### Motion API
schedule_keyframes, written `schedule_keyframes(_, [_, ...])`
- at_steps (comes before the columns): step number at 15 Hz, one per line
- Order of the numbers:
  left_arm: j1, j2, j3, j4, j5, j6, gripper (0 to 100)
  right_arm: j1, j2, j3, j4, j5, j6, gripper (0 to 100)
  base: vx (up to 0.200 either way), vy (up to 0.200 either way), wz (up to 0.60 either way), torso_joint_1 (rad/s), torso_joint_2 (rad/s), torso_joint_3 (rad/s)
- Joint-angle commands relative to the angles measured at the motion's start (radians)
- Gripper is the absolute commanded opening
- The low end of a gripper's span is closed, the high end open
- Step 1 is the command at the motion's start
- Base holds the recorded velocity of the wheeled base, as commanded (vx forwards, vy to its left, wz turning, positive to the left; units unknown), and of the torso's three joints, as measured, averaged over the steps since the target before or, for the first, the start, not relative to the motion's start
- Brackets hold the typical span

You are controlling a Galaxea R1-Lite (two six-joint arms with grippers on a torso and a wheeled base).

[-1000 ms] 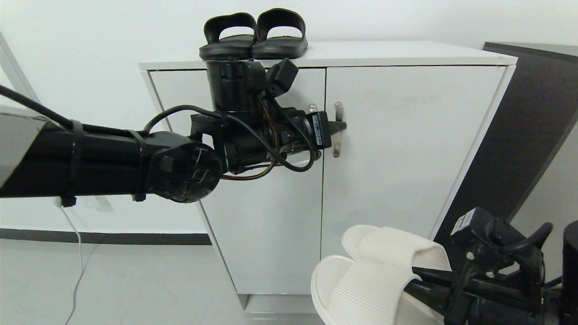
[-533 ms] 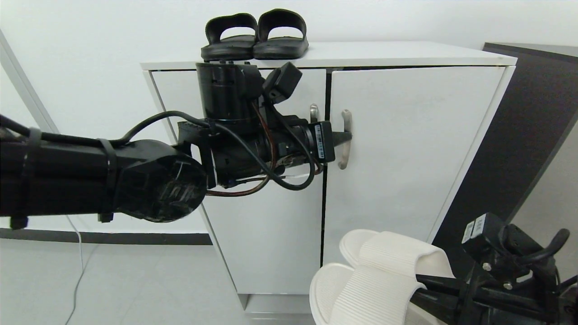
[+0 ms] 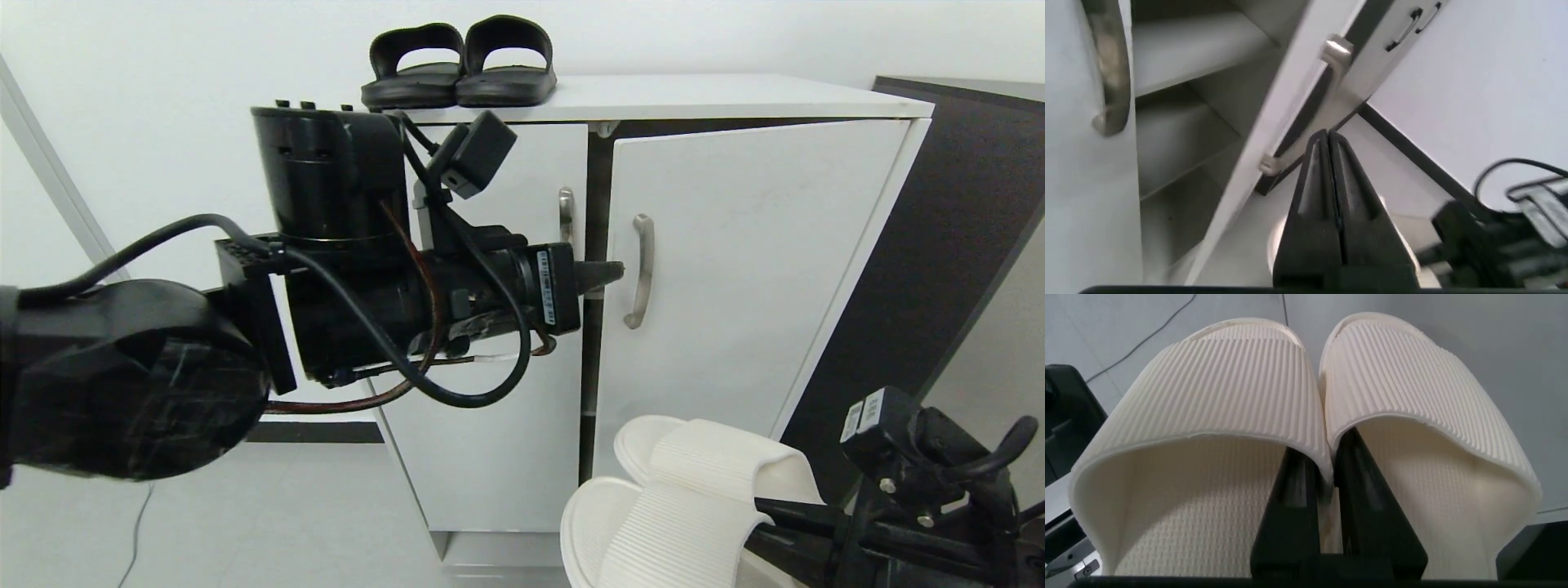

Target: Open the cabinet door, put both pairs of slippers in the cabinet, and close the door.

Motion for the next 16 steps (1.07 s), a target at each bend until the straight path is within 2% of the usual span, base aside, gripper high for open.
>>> schedule_keyframes(1, [0.003, -0.073, 0.04, -0.001, 0.002, -0.001, 0, 0.001, -0.001, 0.0, -0.001, 0.0, 0.0, 0, 0.0, 0.0, 0.0, 0.0, 0.0, 0.0])
schedule_keyframes(2, [0.008, -0.076, 0.042, 0.0, 0.002, -0.002, 0, 0.001, -0.001, 0.0, 0.001, 0.0, 0.0, 0, 0.0, 0.0, 0.0, 0.0, 0.0, 0.0])
schedule_keyframes(4, [0.052, -0.051, 0.025, -0.001, -0.009, -0.002, 0, 0.001, -0.003, 0.0, 0.001, 0.0, -0.003, 0, 0.0, 0.0, 0.0, 0.0, 0.0, 0.0])
schedule_keyframes(7, [0.083, 0.018, -0.05, -0.001, -0.008, -0.018, 0, 0.007, -0.004, 0.003, 0.002, -0.003, -0.003, 0, 0.0, 0.0, 0.0, 0.0, 0.0, 0.0])
schedule_keyframes(9, [0.097, 0.087, -0.139, -0.001, -0.008, -0.078, 0, 0.009, -0.006, 0.004, 0.004, -0.003, -0.003, 0, 0.0, 0.0, 0.0, 0.0, 0.0, 0.0])
schedule_keyframes(10, [0.098, 0.11, -0.17, -0.001, -0.008, -0.087, 0, 0.01, -0.006, 0.009, 0.004, -0.003, -0.003, 0, 0.0, 0.0, 0.0, 0.0, 0.0, 0.0])
schedule_keyframes(12, [0.098, 0.157, -0.225, -0.001, -0.008, -0.088, 0, 0.032, -0.009, 0.012, 0.004, -0.003, -0.003, 0, 0.0, 0.0, 0.0, 0.0, 0.0, 0.0])
schedule_keyframes(16, [0.097, 0.205, -0.268, -0.003, 0.0, -0.087, 0, 0.05, -0.013, 0.024, 0.004, -0.003, -0.003, 0, 0.0, 0.0, 0.0, 0.0, 0.0, 0.0])
